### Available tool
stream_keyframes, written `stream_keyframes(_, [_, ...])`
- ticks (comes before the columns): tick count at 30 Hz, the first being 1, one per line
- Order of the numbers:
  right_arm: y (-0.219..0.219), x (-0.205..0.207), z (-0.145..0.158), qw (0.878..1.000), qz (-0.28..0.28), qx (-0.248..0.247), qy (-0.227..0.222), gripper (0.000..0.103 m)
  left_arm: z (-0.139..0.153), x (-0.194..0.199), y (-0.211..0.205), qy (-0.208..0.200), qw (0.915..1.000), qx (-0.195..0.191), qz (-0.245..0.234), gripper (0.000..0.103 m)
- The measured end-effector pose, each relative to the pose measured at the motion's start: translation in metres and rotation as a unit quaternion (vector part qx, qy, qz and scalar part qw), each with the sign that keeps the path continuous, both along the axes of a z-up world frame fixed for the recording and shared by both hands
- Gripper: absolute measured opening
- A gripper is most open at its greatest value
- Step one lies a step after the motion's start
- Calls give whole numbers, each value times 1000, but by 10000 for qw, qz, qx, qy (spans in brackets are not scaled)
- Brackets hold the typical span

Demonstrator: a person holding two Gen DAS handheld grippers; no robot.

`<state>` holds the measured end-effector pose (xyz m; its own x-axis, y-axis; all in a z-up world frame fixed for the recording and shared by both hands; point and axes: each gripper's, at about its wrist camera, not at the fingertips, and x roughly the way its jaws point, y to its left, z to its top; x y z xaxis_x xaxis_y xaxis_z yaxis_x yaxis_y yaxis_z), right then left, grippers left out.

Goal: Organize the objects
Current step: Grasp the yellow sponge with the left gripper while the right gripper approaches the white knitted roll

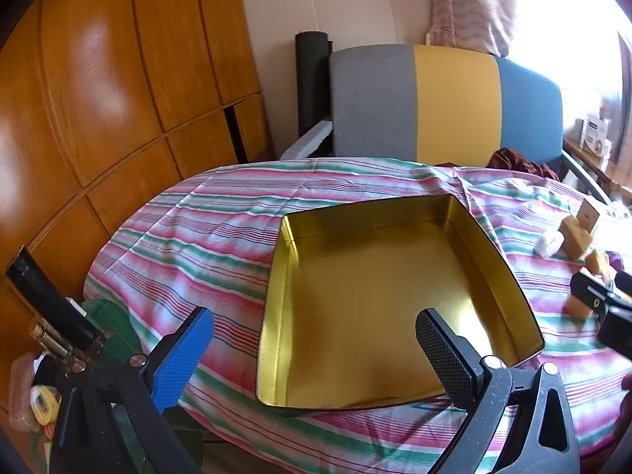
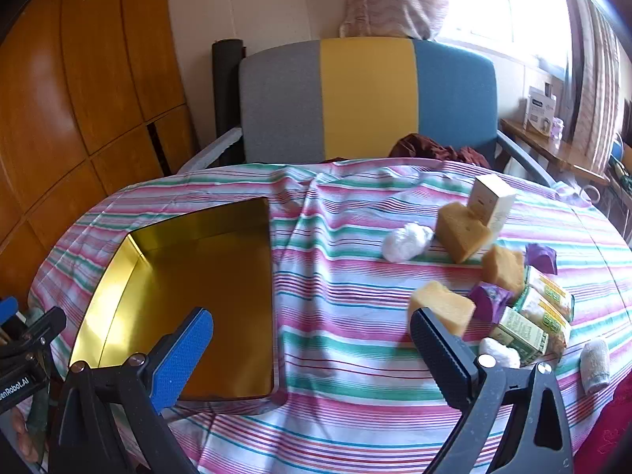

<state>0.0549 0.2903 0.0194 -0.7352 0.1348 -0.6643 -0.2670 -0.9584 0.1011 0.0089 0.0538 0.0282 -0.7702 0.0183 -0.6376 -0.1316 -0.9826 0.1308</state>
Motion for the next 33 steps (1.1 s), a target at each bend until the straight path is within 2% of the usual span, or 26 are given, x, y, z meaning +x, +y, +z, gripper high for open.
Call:
stream_keyframes(7, [45,9,6,9995,-319,-50,-3,102,-5,-4,20,-103,9994,-74,-329,103])
stream_keyframes(10, [73,16,9,9987,-497,-134,9,102,-5,-5,29,-197,9973,171,-687,103])
stream_keyframes(14, [116,31,13,9957,-913,-178,30,102,-3,-6,45,-385,9905,585,-1182,103])
stream_keyframes(19, [172,59,16,9882,-1489,-318,153,102,-7,-8,70,-616,9829,620,-1623,103])
stream_keyframes(21, [188,66,14,9850,-1681,-358,174,102,-11,-9,82,-797,9772,694,-1843,103])
stream_keyframes(27, [233,90,0,9707,-2212,-878,332,102,-8,-3,121,-764,9661,544,-2406,103])
stream_keyframes(33, [245,96,-13,9624,-2379,-1270,333,102,-9,-2,166,-784,9510,402,-2963,103])
